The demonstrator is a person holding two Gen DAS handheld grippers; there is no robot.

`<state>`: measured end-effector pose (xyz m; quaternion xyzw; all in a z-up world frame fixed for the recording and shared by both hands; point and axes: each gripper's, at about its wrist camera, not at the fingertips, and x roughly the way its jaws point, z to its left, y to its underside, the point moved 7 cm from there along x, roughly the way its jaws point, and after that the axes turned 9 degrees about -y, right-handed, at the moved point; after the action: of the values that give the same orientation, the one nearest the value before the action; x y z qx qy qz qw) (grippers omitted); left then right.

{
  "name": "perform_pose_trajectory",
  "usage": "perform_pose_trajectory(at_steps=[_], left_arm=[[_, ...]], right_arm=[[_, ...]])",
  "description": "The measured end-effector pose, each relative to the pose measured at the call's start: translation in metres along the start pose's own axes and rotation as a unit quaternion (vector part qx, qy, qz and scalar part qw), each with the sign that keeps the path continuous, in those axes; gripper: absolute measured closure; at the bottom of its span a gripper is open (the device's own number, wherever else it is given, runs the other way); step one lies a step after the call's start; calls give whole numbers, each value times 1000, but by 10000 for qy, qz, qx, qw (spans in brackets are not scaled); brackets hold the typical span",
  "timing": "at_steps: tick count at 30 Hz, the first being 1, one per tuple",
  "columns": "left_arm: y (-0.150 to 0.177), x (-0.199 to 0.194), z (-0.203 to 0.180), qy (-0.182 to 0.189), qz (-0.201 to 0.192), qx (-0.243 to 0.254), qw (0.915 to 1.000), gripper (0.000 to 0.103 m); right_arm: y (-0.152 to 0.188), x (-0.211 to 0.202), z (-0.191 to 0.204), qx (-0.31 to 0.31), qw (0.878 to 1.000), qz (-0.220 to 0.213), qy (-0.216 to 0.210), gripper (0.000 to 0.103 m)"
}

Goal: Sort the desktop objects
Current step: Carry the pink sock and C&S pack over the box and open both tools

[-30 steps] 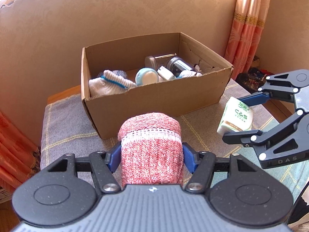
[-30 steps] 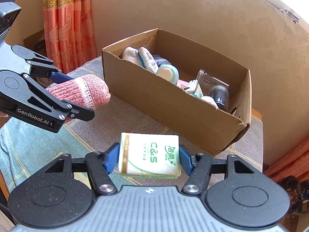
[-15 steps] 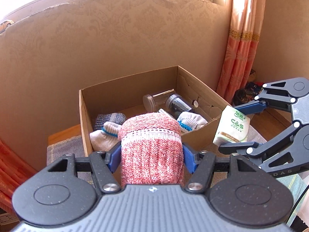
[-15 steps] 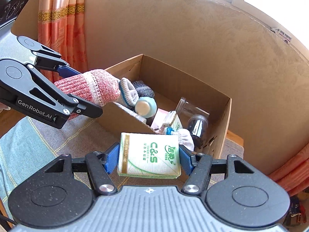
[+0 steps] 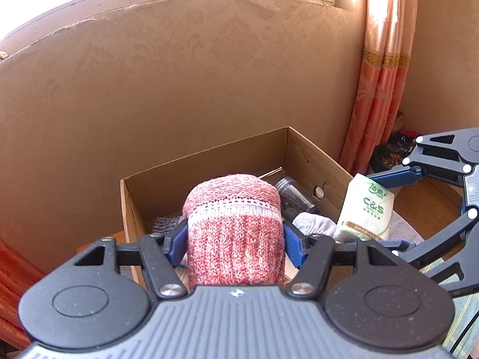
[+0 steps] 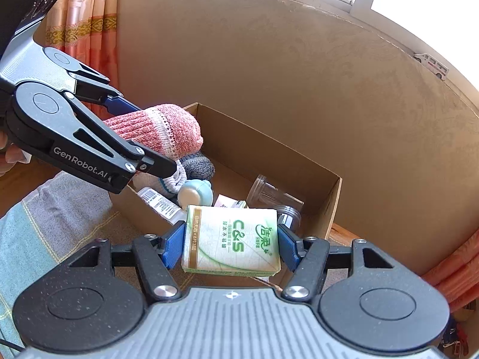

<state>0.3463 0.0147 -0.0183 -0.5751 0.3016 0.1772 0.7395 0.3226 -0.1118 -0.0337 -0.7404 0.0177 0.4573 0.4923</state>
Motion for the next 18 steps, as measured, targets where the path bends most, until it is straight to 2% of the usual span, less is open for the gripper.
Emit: perform_pose_trajectory(at_steps=[12,16,18], left_arm=[[-28,25,6,-161,40,133,9998,39],[-34,31,8,-189,22,145,9997,39],[-37,36,8,-186,36,156,9997,39]], right_arm=[[-25,15,-14,71,10000,6,-18,32],[-25,11,-13,114,9999,-80,-25,22],[-23,8,-14,145,9999,-70,-46,21]])
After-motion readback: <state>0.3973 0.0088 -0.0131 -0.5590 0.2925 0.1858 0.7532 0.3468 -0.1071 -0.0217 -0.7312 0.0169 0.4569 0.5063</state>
